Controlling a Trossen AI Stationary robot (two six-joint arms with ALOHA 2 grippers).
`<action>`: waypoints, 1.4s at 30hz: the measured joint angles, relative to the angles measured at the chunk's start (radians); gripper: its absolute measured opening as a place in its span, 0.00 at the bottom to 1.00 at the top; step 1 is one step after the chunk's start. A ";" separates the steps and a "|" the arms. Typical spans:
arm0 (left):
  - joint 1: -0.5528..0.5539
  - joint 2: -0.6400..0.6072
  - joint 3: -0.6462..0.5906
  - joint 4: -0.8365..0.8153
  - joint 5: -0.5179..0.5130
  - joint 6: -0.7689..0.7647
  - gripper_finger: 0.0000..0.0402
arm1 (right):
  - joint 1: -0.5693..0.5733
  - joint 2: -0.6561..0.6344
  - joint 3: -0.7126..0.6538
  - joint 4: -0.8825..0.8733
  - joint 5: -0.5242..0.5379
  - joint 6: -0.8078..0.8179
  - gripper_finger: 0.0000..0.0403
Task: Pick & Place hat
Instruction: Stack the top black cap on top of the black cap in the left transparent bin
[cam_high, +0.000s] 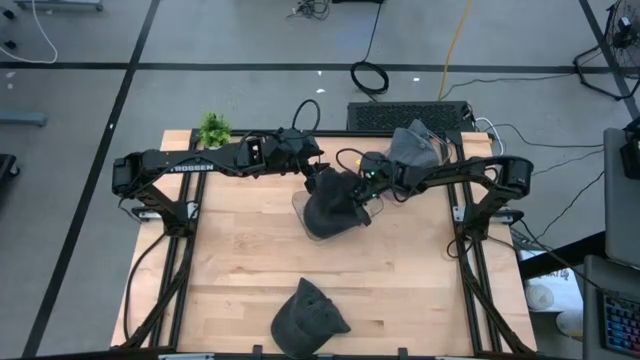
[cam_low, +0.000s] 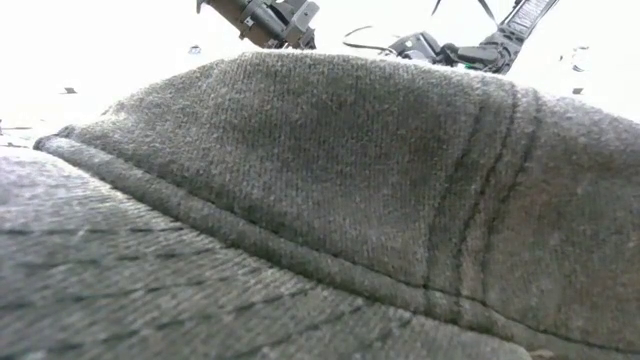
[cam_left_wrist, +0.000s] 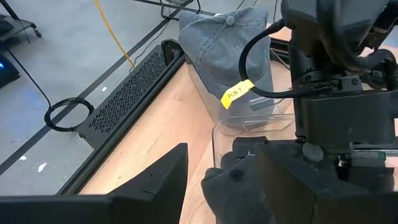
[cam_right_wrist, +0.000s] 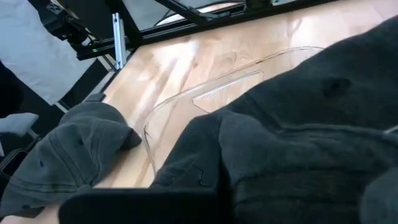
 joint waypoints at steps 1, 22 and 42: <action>0.000 0.000 0.000 0.000 0.000 0.000 0.49 | 0.000 0.000 0.000 -0.005 0.001 0.000 0.00; 0.000 0.000 0.000 -0.001 0.000 0.002 0.49 | -0.074 -0.061 -0.001 -0.081 -0.195 0.317 0.73; 0.000 0.000 0.000 -0.003 0.000 0.003 0.49 | -0.150 -0.153 -0.002 -0.233 -0.122 0.392 0.79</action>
